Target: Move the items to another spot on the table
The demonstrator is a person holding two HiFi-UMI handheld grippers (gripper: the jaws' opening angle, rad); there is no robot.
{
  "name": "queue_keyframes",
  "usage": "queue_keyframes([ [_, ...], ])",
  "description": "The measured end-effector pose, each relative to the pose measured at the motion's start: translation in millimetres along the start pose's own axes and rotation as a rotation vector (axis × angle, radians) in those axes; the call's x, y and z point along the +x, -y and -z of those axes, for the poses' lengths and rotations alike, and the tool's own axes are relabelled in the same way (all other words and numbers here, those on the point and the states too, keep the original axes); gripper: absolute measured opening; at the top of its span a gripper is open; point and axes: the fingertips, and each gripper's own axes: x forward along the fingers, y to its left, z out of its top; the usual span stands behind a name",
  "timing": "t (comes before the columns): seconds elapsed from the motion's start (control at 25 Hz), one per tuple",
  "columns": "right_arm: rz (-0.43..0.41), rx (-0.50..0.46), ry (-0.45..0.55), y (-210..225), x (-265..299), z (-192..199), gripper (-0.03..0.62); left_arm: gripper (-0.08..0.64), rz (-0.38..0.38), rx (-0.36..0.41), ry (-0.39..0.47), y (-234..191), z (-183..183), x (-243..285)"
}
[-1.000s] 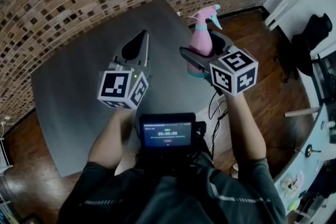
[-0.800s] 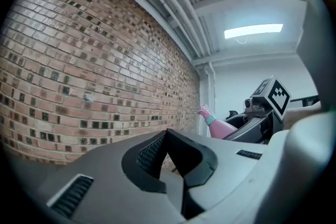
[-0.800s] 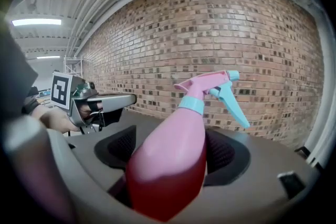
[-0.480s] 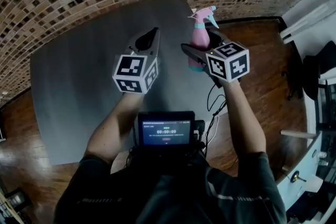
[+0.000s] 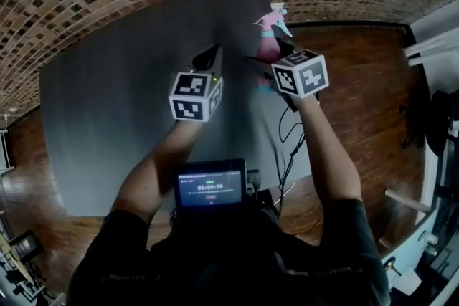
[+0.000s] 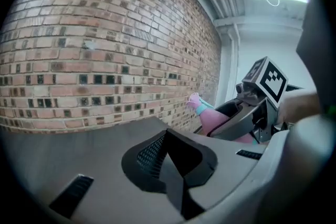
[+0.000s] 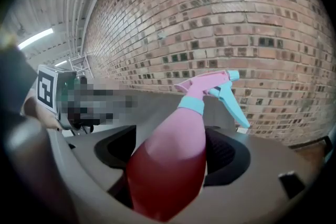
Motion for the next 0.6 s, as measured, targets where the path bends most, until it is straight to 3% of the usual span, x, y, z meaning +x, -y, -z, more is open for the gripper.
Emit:
queue_keyframes([
  [0.24, -0.076, -0.015, -0.139, 47, 57, 44, 0.405, -0.002, -0.049, -0.063, -0.113, -6, 53, 60],
  [0.6, -0.178, 0.076, -0.277, 76, 101, 72, 0.407, -0.002, -0.12, -0.16, -0.23, -22, 117, 112],
])
